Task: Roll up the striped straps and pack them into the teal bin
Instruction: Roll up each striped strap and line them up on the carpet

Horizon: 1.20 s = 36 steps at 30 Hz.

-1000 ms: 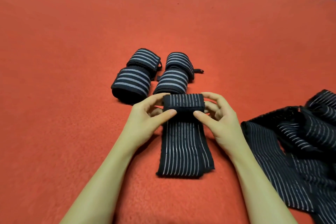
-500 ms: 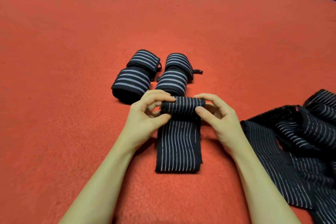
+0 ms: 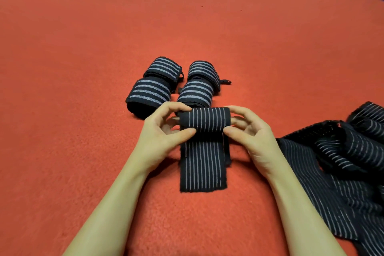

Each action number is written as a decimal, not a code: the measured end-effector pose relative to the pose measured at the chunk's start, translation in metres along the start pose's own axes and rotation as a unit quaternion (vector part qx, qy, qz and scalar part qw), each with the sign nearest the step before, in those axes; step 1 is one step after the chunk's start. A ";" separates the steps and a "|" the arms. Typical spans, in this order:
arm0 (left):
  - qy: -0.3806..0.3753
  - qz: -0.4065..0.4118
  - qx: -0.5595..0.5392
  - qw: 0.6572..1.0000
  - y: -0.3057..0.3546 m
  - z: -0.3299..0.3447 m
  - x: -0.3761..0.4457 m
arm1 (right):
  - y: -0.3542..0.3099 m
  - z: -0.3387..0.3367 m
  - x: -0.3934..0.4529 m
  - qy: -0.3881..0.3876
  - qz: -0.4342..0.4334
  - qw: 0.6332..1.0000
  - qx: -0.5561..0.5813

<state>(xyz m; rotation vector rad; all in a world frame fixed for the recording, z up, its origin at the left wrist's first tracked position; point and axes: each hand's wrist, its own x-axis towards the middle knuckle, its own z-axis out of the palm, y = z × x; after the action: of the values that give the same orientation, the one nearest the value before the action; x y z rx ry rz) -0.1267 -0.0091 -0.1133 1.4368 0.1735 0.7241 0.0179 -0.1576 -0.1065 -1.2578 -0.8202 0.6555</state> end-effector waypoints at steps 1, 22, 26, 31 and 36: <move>-0.005 0.003 0.001 1.000 -0.001 0.000 0.000 | 0.000 0.000 0.000 0.008 -0.002 1.000 -0.002; -0.043 0.008 0.096 0.994 -0.001 -0.003 -0.002 | 0.001 -0.003 -0.002 0.000 0.007 0.999 -0.039; -0.047 0.008 0.195 0.980 -0.003 -0.003 -0.001 | 0.001 -0.004 -0.004 -0.017 -0.011 0.999 -0.050; -0.037 0.044 0.258 0.964 -0.004 -0.003 -0.002 | 0.005 -0.006 -0.002 -0.027 -0.011 0.995 -0.091; -0.036 0.130 0.380 0.915 -0.008 -0.002 -0.005 | 0.015 -0.005 0.003 -0.052 -0.035 0.987 -0.151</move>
<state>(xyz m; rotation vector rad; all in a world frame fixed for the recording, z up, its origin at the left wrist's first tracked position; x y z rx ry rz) -0.1289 -0.0104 -0.1229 2.2616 0.2221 0.8652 0.0243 -0.1550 -0.1208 -1.4688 -1.0747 0.5580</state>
